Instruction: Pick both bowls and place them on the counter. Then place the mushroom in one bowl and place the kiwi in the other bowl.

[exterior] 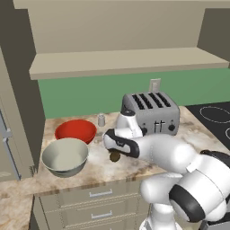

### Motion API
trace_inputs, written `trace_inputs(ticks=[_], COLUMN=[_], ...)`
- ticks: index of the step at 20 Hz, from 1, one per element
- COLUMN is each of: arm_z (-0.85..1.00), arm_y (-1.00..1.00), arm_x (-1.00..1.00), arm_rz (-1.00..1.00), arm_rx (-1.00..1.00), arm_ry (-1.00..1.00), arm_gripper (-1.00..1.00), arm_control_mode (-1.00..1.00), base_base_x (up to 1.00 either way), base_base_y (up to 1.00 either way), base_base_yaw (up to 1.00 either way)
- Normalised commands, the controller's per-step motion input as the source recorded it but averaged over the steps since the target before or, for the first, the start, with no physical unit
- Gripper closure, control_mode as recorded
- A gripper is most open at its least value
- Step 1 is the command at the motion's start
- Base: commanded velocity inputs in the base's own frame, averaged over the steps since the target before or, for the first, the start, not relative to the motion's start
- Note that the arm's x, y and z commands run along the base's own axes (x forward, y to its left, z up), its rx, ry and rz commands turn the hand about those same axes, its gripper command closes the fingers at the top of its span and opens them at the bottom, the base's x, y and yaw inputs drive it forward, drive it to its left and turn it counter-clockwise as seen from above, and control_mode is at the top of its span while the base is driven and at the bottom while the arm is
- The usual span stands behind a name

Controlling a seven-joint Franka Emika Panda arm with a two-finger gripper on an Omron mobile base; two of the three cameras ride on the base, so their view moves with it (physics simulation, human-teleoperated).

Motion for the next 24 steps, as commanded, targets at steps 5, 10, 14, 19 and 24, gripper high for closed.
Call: trace_inputs(ticks=[5,10,14,19,24], arm_z=[-0.14,-0.14,-0.18,-0.13,-0.07], arm_y=[0.04,0.03,0.09,0.03,0.00], arm_x=[0.18,0.04,0.03,0.04,0.03], arm_rz=[0.00,0.00,0.00,0.00,0.00], arm_rx=[0.00,0.00,0.00,0.00,0.00], arm_ry=[0.00,0.01,0.04,0.00,0.00], arm_gripper=[-1.00,-1.00,-1.00,-1.00,1.00], arm_control_mode=[-1.00,-1.00,-1.00,-1.00,-1.00], base_base_x=[0.00,0.00,0.00,0.00,0.00], base_base_y=[0.00,0.00,0.00,0.00,0.00], base_base_yaw=[0.00,0.00,0.00,0.00,0.00])
